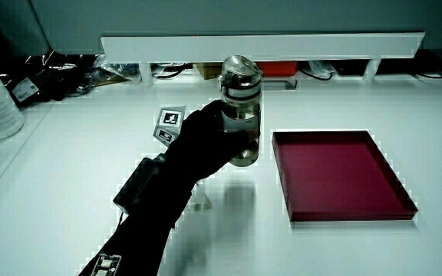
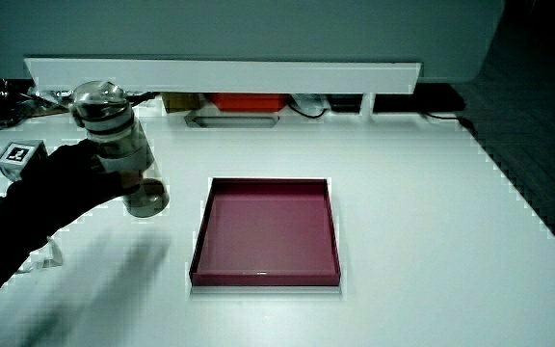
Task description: Place bottle
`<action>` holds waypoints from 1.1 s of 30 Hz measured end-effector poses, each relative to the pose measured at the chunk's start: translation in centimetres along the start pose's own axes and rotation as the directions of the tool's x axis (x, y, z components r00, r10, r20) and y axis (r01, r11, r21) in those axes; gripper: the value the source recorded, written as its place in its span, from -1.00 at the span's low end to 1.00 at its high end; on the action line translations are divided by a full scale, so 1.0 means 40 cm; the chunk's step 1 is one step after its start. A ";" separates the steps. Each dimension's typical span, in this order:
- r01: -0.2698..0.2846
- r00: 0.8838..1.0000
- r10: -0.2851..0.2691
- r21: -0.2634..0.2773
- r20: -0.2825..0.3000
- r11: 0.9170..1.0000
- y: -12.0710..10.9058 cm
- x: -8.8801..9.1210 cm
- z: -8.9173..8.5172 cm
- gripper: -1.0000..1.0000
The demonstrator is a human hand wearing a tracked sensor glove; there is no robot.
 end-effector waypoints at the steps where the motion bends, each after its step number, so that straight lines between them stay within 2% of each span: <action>1: -0.003 1.000 0.003 0.006 -0.012 1.000 -0.001 -0.008 0.005 0.00; 2: 0.007 1.000 -0.007 0.016 -0.024 1.000 -0.001 -0.019 0.009 0.00; 3: -0.020 0.999 0.020 0.024 -0.034 1.000 -0.003 -0.026 0.013 0.00; 4: -0.010 0.999 0.011 0.025 -0.032 1.000 -0.003 -0.038 0.016 0.00; 6: -0.036 0.998 0.039 0.046 -0.058 0.998 -0.007 -0.058 0.020 0.00; 8: -0.063 0.996 0.066 0.053 -0.053 0.997 -0.011 -0.083 0.018 0.00; 9: -0.060 0.996 0.063 0.058 -0.057 0.997 -0.013 -0.098 0.018 0.00; 10: -0.072 0.996 0.075 0.058 -0.044 0.996 -0.017 -0.101 0.016 0.00; 13: -0.104 0.991 0.109 0.065 -0.081 0.992 -0.024 -0.119 0.012 0.00; 14: -0.093 0.991 0.099 0.065 -0.093 0.994 -0.024 -0.125 0.011 0.00; 15: -0.105 0.990 0.110 0.068 -0.087 0.992 -0.028 -0.123 0.008 0.00; 17: -0.064 0.992 0.072 0.071 -0.106 0.995 -0.028 -0.138 0.004 0.00; 18: -0.103 0.983 0.113 0.072 -0.143 0.992 -0.033 -0.131 0.002 0.00; 19: -0.097 0.989 0.105 0.071 -0.108 0.993 -0.035 -0.132 -0.003 0.00; 20: -0.114 0.988 0.120 0.066 -0.101 0.991 -0.038 -0.130 -0.005 0.00; 21: -0.128 0.984 0.136 0.072 -0.114 0.989 -0.040 -0.132 -0.004 0.00; 23: -0.113 0.989 0.119 0.074 -0.092 0.991 -0.042 -0.136 -0.004 0.00; 26: -0.124 0.987 0.130 0.068 -0.091 0.990 -0.043 -0.139 -0.003 0.00; 28: -0.120 0.987 0.127 0.077 -0.095 0.990 -0.044 -0.155 -0.002 0.00; 30: -0.109 0.990 0.114 0.070 -0.079 0.992 -0.042 -0.154 -0.007 0.00; 31: -0.130 0.986 0.136 0.071 -0.093 0.989 -0.043 -0.151 -0.008 0.00; 33: -0.140 0.987 0.145 0.065 -0.076 0.988 -0.046 -0.149 -0.007 0.00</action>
